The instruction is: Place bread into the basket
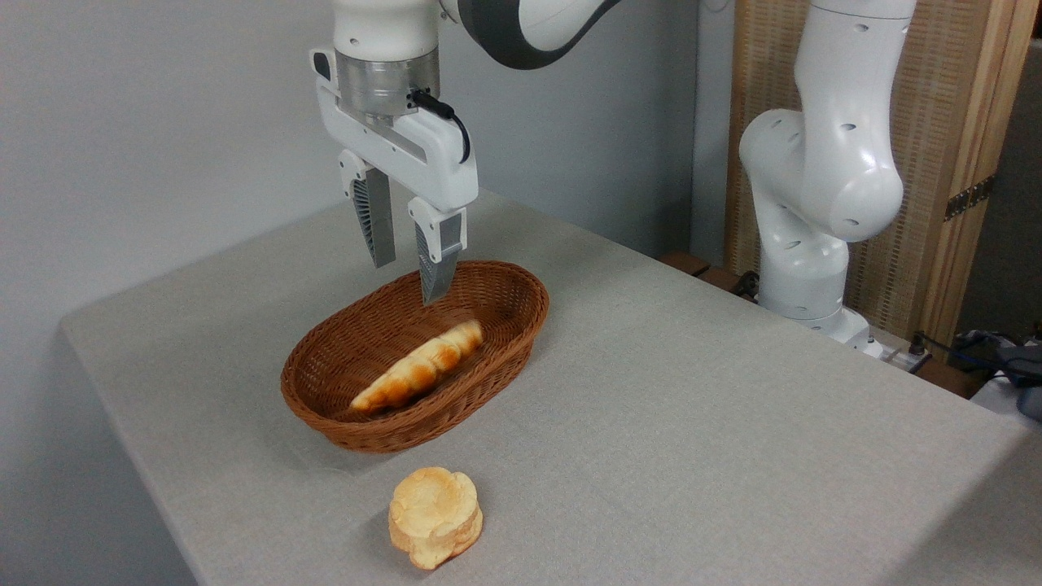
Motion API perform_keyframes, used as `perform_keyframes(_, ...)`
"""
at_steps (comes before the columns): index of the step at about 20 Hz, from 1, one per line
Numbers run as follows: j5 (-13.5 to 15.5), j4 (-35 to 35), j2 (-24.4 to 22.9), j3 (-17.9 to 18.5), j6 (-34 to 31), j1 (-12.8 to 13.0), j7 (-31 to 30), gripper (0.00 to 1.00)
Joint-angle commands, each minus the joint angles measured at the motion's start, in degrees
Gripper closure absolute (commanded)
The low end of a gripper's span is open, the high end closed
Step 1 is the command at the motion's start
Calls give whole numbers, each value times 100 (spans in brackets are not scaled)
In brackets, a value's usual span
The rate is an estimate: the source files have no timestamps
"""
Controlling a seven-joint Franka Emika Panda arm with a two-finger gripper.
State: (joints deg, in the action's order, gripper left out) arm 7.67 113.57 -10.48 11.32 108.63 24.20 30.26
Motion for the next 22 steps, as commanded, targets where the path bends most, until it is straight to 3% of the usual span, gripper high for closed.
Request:
perform_keyframes(1, 85, -80, -6, 10, -114, -3, -38, 0)
perform_keyframes(6, 50, -290, -6, 10, -132, -3, -38, 0)
perform_keyframes(9, 32, -527, 2, 72, -499, -65, -108, 0)
perform_keyframes(12, -406, -1404, 563, 89, -1333, -74, -64, 0)
perform_keyframes(15, -451, -1837, 854, 116, -1485, -91, 58, 0)
perform_keyframes(20, -460, -1978, 881, 546, -1547, -91, 805, 0)
perform_keyframes(22, -460, -2074, 881, 677, -1573, -91, 832, 0)
